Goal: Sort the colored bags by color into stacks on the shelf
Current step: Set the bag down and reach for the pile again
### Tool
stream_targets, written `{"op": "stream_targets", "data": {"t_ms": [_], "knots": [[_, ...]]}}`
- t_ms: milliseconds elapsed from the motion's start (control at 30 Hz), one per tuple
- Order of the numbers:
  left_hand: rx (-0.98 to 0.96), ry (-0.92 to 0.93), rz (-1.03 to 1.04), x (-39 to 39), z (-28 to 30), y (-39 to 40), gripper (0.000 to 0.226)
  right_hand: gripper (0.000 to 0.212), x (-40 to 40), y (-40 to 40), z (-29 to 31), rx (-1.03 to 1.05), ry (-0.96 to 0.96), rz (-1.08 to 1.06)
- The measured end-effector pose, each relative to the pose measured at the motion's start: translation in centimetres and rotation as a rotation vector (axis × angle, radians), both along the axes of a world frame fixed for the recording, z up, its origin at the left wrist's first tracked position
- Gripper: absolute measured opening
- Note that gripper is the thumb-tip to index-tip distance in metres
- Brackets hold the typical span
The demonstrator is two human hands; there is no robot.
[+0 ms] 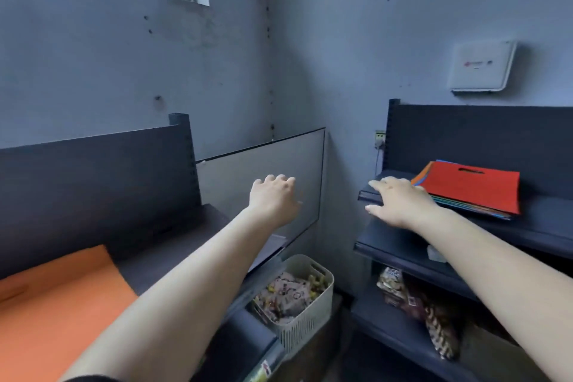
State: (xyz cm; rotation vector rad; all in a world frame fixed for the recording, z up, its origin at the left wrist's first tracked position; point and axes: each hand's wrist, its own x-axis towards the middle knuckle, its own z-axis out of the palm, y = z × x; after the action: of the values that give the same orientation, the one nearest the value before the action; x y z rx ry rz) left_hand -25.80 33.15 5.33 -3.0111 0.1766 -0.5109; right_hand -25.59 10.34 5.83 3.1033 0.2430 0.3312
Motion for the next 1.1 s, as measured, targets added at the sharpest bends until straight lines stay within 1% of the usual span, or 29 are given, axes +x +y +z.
{"op": "stream_targets", "data": {"t_ms": [300, 533, 667, 800, 1000, 1100], "knots": [[-0.028, 0.0, -0.276, 13.2, 0.3, -11.9, 0.047, 0.056, 7.1, -10.2, -0.4, -0.009, 0.011, -0.279], [0.006, 0.039, -0.461, 20.8, -1.7, -20.0, 0.042, 0.056, 11.8, -16.8, -1.9, 0.0, 0.042, -0.442], [0.04, 0.067, -0.502, 24.3, -3.3, -23.9, 0.039, 0.057, 14.1, -20.6, -3.2, 0.011, 0.055, -0.505], [0.062, 0.096, -0.537, 27.4, -5.1, -27.8, 0.045, 0.057, 16.4, -24.3, -4.9, 0.035, 0.083, -0.54], [0.053, 0.144, -0.551, 31.5, -7.8, -33.4, 0.046, 0.054, 19.9, -30.2, -8.0, 0.075, 0.133, -0.552], [0.026, 0.189, -0.53, 33.6, -9.0, -35.7, 0.047, 0.052, 21.7, -33.1, -9.5, 0.198, 0.146, -0.576]]}}
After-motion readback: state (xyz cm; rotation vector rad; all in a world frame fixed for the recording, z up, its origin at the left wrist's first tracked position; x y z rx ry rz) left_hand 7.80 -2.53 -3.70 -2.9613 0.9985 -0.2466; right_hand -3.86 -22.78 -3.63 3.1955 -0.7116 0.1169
